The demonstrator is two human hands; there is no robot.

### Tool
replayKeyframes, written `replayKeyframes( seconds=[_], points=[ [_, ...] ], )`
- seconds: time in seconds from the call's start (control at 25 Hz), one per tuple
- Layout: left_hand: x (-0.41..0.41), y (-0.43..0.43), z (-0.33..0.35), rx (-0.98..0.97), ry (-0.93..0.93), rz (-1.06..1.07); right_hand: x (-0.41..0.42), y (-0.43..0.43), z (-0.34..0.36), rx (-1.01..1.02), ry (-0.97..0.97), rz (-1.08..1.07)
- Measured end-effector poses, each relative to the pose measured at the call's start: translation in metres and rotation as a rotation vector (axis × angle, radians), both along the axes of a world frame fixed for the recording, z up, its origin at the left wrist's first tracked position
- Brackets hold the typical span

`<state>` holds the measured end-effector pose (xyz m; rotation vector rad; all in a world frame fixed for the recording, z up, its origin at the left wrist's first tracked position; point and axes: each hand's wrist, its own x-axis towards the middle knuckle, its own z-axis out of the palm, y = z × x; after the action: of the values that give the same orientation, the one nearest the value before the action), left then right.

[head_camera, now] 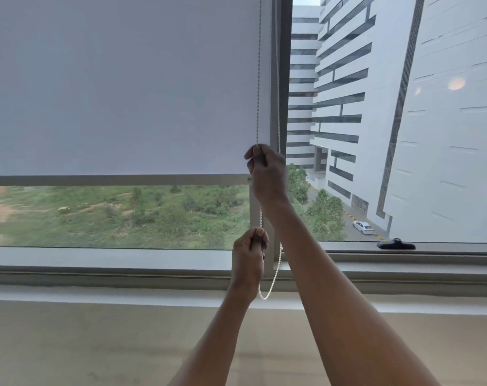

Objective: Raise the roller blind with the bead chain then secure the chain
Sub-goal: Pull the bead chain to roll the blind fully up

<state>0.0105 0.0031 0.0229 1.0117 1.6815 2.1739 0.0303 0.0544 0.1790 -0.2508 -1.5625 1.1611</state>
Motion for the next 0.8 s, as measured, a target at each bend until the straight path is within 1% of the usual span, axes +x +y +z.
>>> replayKeyframes(
  seconds=[0.16,0.24,0.32,0.4,0.44,0.48,0.52,0.6,0.64,0.72,0.8],
  points=[
    [0.000,-0.005,-0.045,-0.068,-0.073,-0.034,-0.003,0.005,-0.049,-0.081,-0.051,0.060],
    [0.000,-0.007,-0.063,-0.119,-0.099,-0.092,-0.001,0.006,-0.073,-0.080,-0.086,0.045],
    [-0.004,-0.010,-0.076,-0.198,-0.079,-0.125,0.004,0.007,-0.093,-0.057,-0.121,0.001],
    [-0.012,-0.012,-0.081,-0.343,0.020,-0.044,0.010,0.006,-0.110,-0.044,-0.139,-0.039],
    [-0.015,-0.013,-0.077,-0.411,0.088,0.037,0.012,0.005,-0.118,-0.046,-0.143,-0.057],
    [-0.018,-0.014,-0.068,-0.437,0.133,0.116,0.014,0.003,-0.124,-0.048,-0.148,-0.070],
    [-0.019,-0.015,-0.053,-0.416,0.136,0.177,0.016,0.002,-0.129,-0.048,-0.156,-0.079],
    [-0.017,-0.014,-0.009,-0.294,0.121,0.237,0.019,0.000,-0.136,-0.051,-0.169,-0.078],
    [-0.016,-0.013,0.015,-0.208,0.107,0.213,0.019,-0.001,-0.140,-0.063,-0.179,-0.071],
    [-0.015,-0.007,0.060,-0.034,0.072,0.092,0.018,-0.004,-0.145,-0.094,-0.203,-0.060],
    [-0.012,-0.002,0.101,0.076,0.044,-0.038,0.014,-0.008,-0.152,-0.116,-0.185,-0.030]
  ],
)
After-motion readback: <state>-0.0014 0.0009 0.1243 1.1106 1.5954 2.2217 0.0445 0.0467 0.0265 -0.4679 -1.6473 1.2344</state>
